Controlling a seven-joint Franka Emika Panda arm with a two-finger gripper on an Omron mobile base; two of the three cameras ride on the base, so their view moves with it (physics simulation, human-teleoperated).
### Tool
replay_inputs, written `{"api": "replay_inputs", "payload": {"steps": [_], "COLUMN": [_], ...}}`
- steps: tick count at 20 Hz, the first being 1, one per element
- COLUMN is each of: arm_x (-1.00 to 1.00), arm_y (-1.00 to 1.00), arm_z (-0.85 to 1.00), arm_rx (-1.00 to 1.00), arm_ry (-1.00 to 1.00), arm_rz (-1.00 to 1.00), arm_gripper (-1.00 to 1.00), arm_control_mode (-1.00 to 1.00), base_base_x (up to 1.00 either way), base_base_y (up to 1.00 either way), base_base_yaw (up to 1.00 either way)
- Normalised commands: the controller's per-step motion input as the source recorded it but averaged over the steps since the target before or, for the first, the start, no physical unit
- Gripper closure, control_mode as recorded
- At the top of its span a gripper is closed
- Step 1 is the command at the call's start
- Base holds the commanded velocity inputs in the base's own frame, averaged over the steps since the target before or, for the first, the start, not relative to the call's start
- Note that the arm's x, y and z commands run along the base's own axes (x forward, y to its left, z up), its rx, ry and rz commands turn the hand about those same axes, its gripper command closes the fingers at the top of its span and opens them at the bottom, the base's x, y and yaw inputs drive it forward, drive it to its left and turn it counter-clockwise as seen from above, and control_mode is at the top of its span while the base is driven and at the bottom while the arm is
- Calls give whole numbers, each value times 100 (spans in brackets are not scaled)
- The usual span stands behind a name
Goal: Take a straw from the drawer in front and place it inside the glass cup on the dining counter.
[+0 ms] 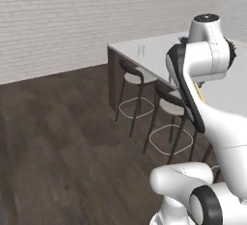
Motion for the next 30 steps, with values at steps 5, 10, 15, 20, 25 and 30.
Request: {"api": "replay_inputs", "payload": {"steps": [5,10,15,20,25,30], "arm_x": [0,0,0,0,0,0], "arm_y": [0,0,0,0,0,0], "arm_z": [0,0,0,0,0,0], "arm_rx": [0,0,0,0,0,0], "arm_ry": [0,0,0,0,0,0], "arm_rz": [0,0,0,0,0,0], "arm_gripper": [100,100,100,100,100,100], "arm_control_mode": [100,100,100,100,100,100], "base_base_x": [53,60,65,67,70,62], "base_base_y": [95,97,100,100,100,100], "base_base_yaw": [-53,-52,-47,-45,-44,-44]}}
